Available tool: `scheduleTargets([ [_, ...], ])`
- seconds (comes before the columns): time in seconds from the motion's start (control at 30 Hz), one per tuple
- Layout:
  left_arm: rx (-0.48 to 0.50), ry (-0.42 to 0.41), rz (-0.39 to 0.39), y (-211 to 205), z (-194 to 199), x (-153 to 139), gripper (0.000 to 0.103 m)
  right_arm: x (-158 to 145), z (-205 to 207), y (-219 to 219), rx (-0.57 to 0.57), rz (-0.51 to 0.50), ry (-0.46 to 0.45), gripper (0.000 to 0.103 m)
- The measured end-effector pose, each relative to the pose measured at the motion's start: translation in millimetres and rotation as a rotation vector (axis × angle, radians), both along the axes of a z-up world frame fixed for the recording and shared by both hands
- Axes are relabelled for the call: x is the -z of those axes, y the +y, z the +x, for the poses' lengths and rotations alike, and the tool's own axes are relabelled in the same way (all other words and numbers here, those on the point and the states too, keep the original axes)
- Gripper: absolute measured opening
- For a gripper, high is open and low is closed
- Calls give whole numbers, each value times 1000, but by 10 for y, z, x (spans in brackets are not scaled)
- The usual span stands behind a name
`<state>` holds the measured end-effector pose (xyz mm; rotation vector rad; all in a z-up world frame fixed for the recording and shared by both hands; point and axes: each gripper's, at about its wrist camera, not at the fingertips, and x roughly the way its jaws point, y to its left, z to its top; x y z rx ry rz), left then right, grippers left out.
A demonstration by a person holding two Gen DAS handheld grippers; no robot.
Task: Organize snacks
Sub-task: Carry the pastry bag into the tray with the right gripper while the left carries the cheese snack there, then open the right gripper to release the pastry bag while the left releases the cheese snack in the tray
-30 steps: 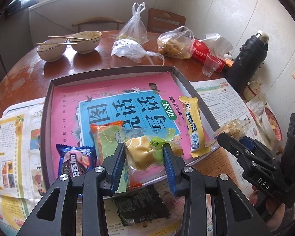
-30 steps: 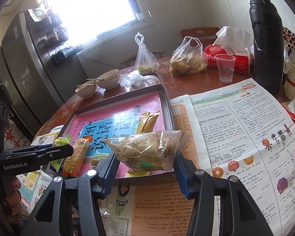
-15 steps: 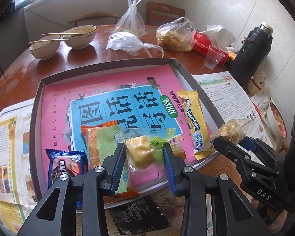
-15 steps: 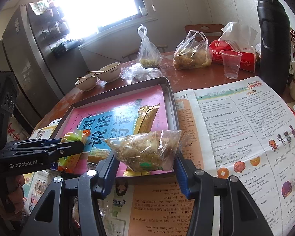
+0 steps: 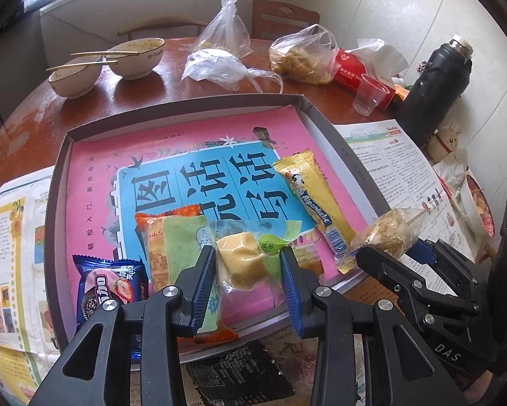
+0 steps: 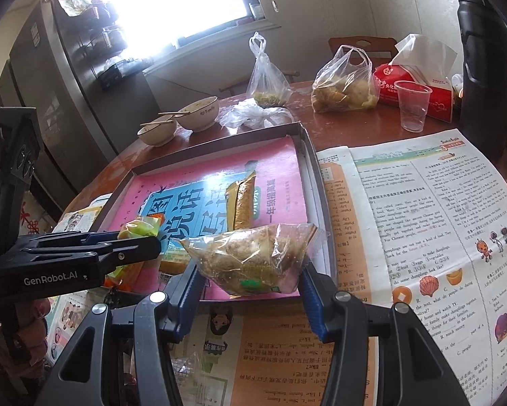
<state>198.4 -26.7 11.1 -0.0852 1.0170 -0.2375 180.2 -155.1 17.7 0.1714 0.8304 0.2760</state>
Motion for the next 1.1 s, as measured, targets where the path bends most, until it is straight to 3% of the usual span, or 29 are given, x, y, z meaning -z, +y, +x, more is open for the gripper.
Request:
scheduleTargets([
  [0.43,12,10,19,-36,24,38,41,7,12,65,4,-78,-10,54],
  [1.1,14,15,26,-48,27,49,43,-6,6,54,3,-70,-3,57],
])
